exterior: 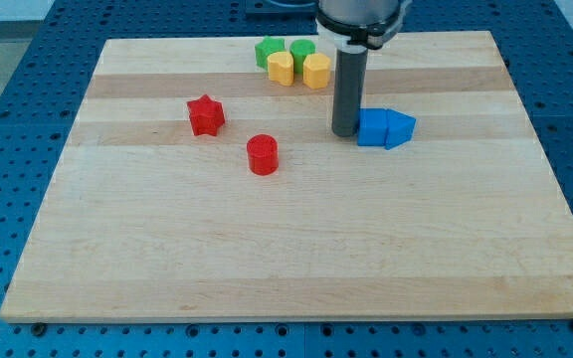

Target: Move the yellow hexagon to the left side of the blue cube

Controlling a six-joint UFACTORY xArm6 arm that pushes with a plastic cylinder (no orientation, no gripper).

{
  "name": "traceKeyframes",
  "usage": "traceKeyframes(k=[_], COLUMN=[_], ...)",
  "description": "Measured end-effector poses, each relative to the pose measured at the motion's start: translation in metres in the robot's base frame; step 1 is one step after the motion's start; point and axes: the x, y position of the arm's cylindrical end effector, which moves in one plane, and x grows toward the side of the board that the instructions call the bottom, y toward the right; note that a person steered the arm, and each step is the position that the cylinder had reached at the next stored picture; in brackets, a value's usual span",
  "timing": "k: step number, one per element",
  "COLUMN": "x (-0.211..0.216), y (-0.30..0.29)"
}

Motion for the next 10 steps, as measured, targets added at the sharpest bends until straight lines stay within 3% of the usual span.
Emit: traceKeyframes(k=[3,6,8,10], x=[-0.05,-0.101,-0.164,-0.152], y=[-0.004,0.031,0.028,0.006])
